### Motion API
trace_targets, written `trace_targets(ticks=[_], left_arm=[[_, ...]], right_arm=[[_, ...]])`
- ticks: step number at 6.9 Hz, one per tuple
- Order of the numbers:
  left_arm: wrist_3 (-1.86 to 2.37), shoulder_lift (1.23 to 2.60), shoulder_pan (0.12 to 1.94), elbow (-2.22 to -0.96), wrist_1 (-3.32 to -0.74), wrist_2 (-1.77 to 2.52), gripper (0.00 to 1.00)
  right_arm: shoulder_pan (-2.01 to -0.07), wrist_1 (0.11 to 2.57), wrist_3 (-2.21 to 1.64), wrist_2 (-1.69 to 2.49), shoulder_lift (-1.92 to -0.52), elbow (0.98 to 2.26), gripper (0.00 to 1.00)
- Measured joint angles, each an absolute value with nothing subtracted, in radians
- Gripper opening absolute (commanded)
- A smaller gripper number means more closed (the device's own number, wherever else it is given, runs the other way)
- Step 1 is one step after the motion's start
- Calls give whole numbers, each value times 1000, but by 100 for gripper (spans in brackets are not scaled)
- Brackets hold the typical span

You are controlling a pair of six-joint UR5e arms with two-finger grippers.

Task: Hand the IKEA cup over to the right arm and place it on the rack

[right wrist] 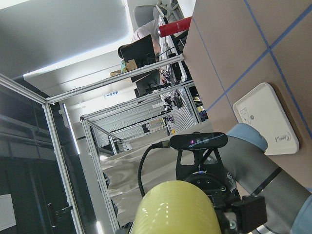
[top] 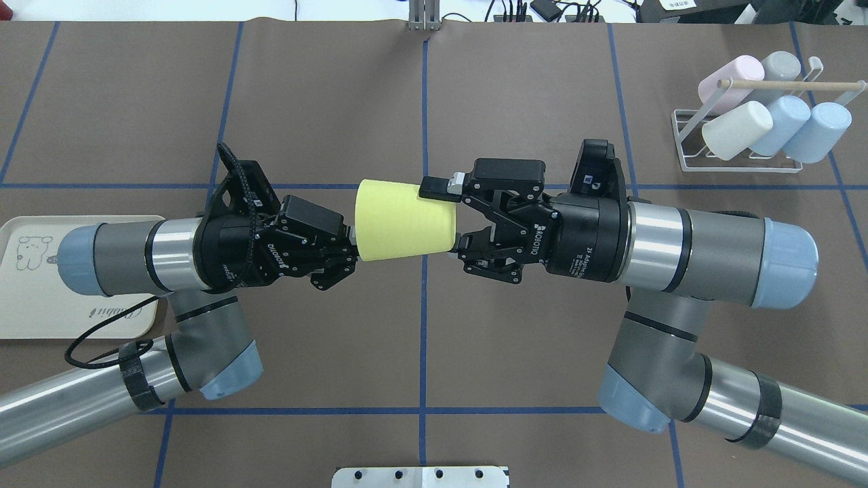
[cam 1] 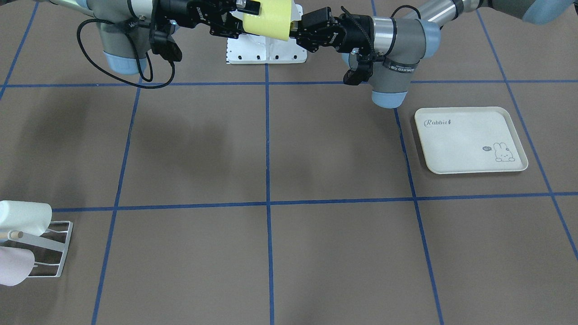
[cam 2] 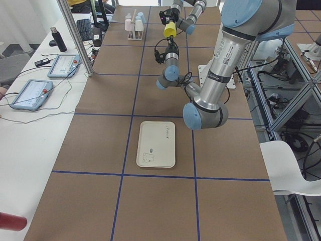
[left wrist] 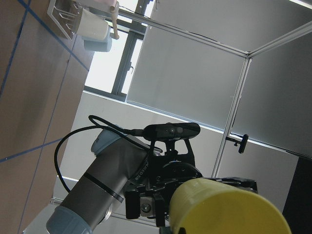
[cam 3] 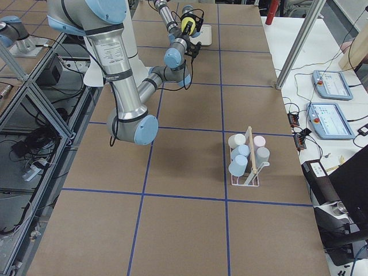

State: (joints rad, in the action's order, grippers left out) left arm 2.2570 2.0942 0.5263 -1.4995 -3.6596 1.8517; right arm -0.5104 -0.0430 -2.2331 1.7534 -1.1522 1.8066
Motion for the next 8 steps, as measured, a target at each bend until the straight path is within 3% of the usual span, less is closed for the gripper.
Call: trace_targets(ticks=[1,5,8], left_arm=[[2257,2093,526,-1498,-3661,1847,98],[2251,2040,535,-1537,-3670,1803,98],[2240,1993,587,-1549,-3670,1800,98]], right_arm=[[-510,-43,-2234,1753,-1152,1808,0],[-527,-55,-2218,1737,-1176,1803,0],[-634,35,-2016,1727,-1220,1707,0]])
